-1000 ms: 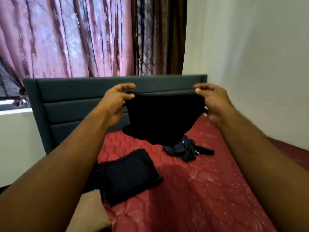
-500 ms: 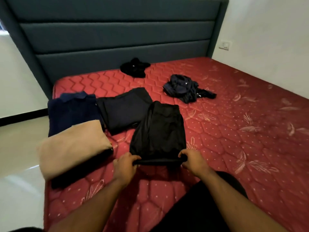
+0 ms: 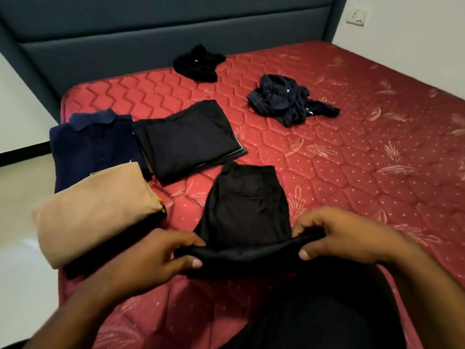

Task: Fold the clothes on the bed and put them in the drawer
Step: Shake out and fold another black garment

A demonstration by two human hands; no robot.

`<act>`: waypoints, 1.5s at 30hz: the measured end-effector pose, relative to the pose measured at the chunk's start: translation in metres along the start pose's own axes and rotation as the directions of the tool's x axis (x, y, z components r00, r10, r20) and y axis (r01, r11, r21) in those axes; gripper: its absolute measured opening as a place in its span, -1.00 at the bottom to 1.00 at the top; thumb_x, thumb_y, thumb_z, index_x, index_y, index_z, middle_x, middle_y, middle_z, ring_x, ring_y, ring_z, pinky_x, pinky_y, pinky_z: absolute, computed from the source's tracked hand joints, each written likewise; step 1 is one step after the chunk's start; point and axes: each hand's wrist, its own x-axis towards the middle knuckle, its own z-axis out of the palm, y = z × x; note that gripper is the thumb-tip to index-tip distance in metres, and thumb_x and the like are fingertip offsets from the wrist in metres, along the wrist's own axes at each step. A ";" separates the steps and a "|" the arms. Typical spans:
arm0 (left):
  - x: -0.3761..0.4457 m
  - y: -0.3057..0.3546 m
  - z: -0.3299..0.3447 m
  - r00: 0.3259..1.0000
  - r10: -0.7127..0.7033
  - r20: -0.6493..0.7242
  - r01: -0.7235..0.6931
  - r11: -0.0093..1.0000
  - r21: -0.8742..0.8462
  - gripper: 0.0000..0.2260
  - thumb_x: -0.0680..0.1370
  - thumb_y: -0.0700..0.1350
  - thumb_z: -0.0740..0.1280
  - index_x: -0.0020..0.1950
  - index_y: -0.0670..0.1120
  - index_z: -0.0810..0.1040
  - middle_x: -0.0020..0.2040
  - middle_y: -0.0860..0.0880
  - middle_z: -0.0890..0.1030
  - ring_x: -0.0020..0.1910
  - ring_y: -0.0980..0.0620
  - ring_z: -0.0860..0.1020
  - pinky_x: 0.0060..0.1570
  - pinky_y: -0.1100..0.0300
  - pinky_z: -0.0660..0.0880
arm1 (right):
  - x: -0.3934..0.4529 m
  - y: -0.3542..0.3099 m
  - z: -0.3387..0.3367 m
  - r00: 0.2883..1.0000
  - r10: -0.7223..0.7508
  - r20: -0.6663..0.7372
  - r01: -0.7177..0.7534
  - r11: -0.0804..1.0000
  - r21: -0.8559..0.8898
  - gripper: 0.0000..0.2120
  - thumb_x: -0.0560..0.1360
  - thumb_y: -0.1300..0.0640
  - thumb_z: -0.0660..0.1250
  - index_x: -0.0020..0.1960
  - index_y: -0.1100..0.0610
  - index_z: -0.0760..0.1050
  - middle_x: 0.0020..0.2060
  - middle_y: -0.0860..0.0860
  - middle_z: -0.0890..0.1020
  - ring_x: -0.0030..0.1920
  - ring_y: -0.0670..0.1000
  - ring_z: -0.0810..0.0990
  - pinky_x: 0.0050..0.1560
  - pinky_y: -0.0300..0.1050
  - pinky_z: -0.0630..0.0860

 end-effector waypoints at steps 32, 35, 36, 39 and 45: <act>0.076 -0.101 0.104 0.366 -0.516 -0.774 0.569 0.783 -0.252 -0.34 0.45 0.01 0.49 0.45 -0.15 0.32 0.33 -0.17 0.45 0.30 -0.16 0.41 0.25 0.00 0.38 | 0.242 0.069 0.043 0.810 0.032 -0.586 -0.203 0.952 -0.229 -0.30 0.44 0.03 0.42 0.50 0.00 0.20 0.31 0.11 0.43 0.25 0.19 0.46 0.22 0.14 0.46; 0.084 -0.103 0.101 0.703 -0.310 -0.640 0.585 0.764 0.273 -0.40 0.50 0.25 0.21 0.48 0.00 0.34 0.44 -0.12 0.40 0.40 -0.18 0.38 0.25 -0.20 0.41 | 0.230 0.069 0.079 0.829 -0.215 -0.515 -0.115 0.837 -0.534 -0.44 0.47 -0.20 0.17 0.44 -0.09 0.34 0.38 0.06 0.43 0.33 0.18 0.46 0.22 0.18 0.45; 0.089 -0.109 0.103 0.778 -0.328 -0.536 0.561 0.747 0.357 -0.39 0.50 0.32 0.12 0.47 0.06 0.35 0.47 -0.09 0.38 0.42 -0.18 0.38 0.24 -0.27 0.40 | 0.227 0.075 0.086 0.870 -0.210 -0.446 -0.105 0.806 -0.583 -0.40 0.45 -0.30 0.05 0.44 -0.13 0.34 0.44 0.03 0.39 0.41 0.17 0.38 0.27 0.25 0.38; 0.104 -0.124 0.107 0.830 -0.456 -0.320 0.557 0.669 0.492 -0.32 0.52 0.45 -0.12 0.51 0.15 0.26 0.54 -0.04 0.26 0.50 -0.19 0.26 0.31 -0.41 0.16 | 0.225 0.090 0.082 0.947 -0.049 -0.316 -0.166 0.769 -0.618 -0.23 0.36 -0.44 -0.26 0.52 -0.24 0.09 0.57 -0.09 0.03 0.56 0.11 -0.02 0.42 0.36 0.01; 0.122 -0.136 0.072 0.933 -0.254 -0.255 0.360 0.674 0.645 -0.35 0.51 0.45 -0.19 0.56 0.24 0.06 0.60 0.08 0.07 0.57 -0.12 -0.07 0.36 -0.42 -0.04 | 0.225 0.098 0.046 0.940 -0.150 -0.307 -0.100 0.738 -0.667 -0.24 0.38 -0.44 -0.19 0.52 -0.20 0.14 0.57 -0.05 0.04 0.55 0.17 0.04 0.43 0.32 0.03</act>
